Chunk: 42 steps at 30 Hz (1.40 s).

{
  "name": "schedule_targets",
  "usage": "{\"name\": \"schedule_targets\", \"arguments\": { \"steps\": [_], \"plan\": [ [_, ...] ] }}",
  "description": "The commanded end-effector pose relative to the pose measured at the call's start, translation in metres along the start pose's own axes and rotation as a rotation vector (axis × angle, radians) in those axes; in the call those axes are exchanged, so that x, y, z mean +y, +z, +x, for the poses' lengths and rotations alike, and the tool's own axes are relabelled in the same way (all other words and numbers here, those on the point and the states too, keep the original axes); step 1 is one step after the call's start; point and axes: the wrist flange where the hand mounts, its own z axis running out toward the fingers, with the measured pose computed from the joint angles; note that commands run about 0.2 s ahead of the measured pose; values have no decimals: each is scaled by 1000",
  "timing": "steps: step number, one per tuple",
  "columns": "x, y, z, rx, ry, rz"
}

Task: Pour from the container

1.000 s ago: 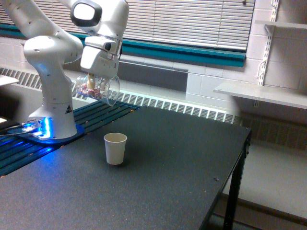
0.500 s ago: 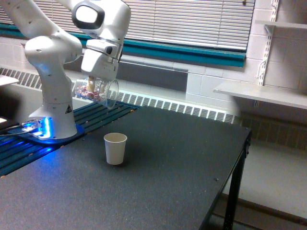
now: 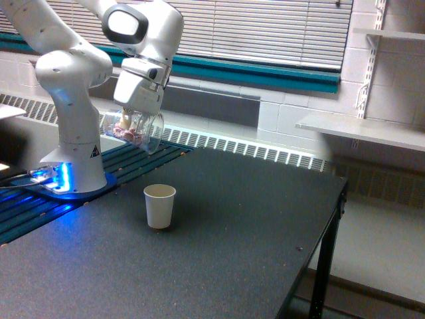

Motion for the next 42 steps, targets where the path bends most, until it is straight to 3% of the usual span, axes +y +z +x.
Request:
{"name": "schedule_targets", "arguments": {
  "steps": [1,42],
  "plan": [
    [-5,15,-11,-26,-18,-31],
    [-10,21,-16,-33,-55,-72]
  ]
}}
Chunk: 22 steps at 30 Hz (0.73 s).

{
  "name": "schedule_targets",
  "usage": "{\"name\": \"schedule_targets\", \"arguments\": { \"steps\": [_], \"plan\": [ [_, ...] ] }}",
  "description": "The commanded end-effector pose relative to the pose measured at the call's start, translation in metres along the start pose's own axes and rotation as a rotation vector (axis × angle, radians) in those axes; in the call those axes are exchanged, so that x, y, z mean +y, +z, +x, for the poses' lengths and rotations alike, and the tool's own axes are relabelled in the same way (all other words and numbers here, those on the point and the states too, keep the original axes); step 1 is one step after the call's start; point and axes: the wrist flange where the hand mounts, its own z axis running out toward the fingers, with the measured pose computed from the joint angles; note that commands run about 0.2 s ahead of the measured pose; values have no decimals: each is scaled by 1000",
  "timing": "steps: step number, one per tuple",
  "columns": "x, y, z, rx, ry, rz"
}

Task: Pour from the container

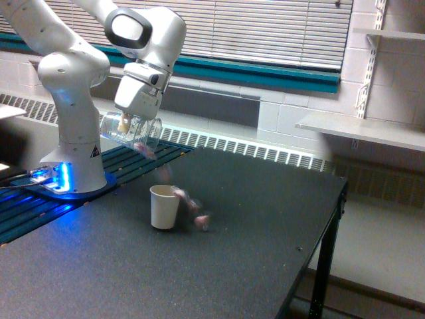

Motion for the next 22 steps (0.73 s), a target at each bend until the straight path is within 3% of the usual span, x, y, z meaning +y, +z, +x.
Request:
{"name": "schedule_targets", "arguments": {
  "steps": [1,22],
  "plan": [
    [-6,12,-12,-17,-18,-29],
    [-7,12,-10,-18,-29,-13]
  ]
}}
